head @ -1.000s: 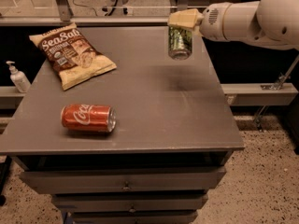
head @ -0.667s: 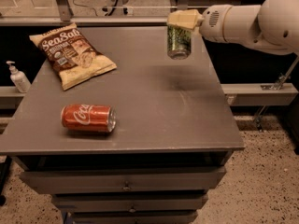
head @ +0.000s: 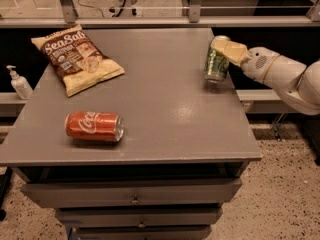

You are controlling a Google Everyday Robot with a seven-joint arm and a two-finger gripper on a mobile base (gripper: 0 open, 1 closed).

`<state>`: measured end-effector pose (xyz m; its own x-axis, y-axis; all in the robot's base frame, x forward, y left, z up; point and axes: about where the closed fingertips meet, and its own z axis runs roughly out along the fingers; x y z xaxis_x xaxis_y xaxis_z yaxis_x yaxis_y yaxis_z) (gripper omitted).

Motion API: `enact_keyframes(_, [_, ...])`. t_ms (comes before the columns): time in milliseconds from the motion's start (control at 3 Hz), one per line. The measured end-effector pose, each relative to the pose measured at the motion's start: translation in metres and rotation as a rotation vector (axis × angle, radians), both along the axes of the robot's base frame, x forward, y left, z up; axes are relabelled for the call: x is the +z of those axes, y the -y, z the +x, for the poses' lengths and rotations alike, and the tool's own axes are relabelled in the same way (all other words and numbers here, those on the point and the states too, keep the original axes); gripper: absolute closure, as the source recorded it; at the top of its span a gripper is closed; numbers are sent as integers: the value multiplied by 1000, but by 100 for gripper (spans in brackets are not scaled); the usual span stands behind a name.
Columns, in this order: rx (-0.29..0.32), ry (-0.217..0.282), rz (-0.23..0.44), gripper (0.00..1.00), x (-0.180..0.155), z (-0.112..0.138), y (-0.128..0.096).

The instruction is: Place green can upright

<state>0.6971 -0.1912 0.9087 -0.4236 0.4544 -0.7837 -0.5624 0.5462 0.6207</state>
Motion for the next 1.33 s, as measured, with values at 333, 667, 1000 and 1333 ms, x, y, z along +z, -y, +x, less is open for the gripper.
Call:
enact_keyframes(333, [37,90,17,100,3,-2,-19])
enact_keyframes(667, [77,140,-74,100,18,-1,-30])
enact_keyframes(1000, [89,151,-73,100,14,-4,-32])
enact_keyframes(1333, [121,234,-57,100,11,-16,-28])
